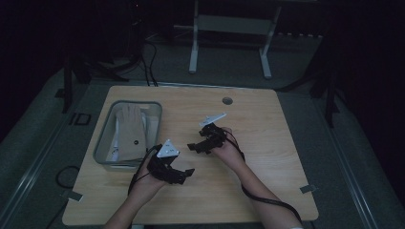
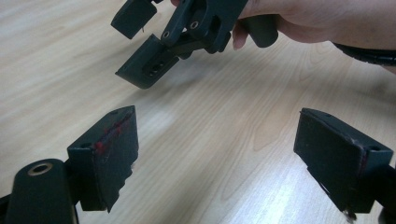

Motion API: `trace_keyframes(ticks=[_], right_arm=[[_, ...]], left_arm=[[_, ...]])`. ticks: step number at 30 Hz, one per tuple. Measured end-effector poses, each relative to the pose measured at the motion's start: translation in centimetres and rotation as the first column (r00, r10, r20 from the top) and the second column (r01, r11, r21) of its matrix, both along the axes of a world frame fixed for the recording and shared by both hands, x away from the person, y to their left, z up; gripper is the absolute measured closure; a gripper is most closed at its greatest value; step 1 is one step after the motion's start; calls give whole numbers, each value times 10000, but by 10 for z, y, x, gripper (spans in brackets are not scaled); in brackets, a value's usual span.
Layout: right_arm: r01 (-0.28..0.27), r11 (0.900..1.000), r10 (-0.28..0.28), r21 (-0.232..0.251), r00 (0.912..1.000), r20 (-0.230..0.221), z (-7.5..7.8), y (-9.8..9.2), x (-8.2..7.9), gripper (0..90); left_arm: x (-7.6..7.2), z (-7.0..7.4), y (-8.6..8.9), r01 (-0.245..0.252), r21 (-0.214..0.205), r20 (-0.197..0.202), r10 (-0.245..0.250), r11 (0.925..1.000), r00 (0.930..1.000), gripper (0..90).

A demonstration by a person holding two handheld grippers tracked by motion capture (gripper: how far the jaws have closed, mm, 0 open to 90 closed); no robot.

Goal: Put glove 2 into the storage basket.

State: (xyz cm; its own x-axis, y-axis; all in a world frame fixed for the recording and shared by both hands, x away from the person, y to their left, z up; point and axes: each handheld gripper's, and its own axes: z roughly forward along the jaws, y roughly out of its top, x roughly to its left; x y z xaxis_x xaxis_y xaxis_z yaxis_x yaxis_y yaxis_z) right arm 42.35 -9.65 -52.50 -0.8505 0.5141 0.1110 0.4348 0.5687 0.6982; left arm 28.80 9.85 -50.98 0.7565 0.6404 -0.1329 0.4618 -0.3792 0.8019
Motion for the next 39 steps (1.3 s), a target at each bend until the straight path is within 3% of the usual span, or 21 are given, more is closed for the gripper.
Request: trace_keyframes(ticks=[9, 14, 23, 29, 39], right_arm=[[75, 9994, -73, 339, 10000, -52, -15, -19, -8, 171], [-29, 9990, 27, 445, 10000, 45, -21, -31, -13, 167], [96, 9997, -94, 215, 9999, -75, -33, -44, -16, 143], [182, 9992, -182, 357, 9998, -14, -40, -53, -20, 142], [72, 9990, -99, 446, 9981, 603, -43, -61, -27, 143]], left_arm=[[1, -26, -15, 376, 452, 4, -376, 9983, 9993, 143], [3, -37, -20, 590, 432, -139, -585, 9973, 9982, 143], [5, -43, -21, 794, 285, -71, -792, 9964, 9968, 143], [5, -47, -23, 917, 266, -8, -917, 9954, 9958, 143], [5, -52, -24, 1120, 177, -20, -1120, 9935, 9937, 143]])
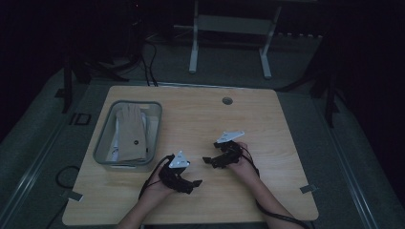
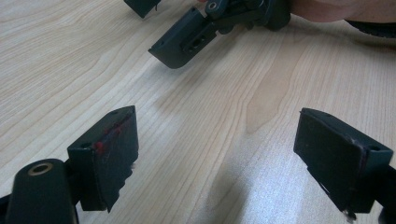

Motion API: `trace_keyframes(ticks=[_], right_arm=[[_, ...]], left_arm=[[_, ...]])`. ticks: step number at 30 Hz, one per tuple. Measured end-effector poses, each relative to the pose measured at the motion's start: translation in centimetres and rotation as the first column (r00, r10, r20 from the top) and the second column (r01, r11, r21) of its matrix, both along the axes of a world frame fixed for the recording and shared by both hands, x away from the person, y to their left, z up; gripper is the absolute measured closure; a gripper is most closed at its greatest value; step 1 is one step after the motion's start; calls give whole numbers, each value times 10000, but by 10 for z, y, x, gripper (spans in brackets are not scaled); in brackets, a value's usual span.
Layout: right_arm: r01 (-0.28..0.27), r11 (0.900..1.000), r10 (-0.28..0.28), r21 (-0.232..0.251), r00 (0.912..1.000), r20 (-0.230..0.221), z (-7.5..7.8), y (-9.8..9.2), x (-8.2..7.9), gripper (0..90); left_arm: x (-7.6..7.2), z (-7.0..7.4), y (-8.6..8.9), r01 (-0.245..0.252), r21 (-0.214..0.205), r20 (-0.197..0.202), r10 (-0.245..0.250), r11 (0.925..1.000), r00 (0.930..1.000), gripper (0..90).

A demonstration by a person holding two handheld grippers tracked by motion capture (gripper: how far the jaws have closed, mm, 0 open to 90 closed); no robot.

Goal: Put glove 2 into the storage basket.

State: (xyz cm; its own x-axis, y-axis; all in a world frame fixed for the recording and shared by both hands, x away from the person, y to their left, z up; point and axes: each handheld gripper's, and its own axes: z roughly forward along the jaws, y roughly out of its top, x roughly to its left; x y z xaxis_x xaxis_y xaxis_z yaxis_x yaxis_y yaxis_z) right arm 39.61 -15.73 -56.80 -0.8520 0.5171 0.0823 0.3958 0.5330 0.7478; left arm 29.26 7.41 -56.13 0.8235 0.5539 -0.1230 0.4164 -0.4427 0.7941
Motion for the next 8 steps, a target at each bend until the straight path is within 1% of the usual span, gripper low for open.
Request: trace_keyframes(ticks=[2, 6, 8], right_arm=[[-8, 10000, 8, 67, 10000, 13, 0, -1, -1, 143], [-94, 9999, 94, -43, 10000, 20, -2, 0, -1, 144], [-110, 9999, 112, -115, 9999, 101, -2, 1, -1, 144]], left_arm=[[0, -1, 0, 17, -18, -60, -17, 10000, 10000, 143], [0, -3, 0, 51, -54, -119, -52, 10000, 9999, 143], [-1, -3, 0, 21, 26, -6, -21, 10000, 10000, 143]])
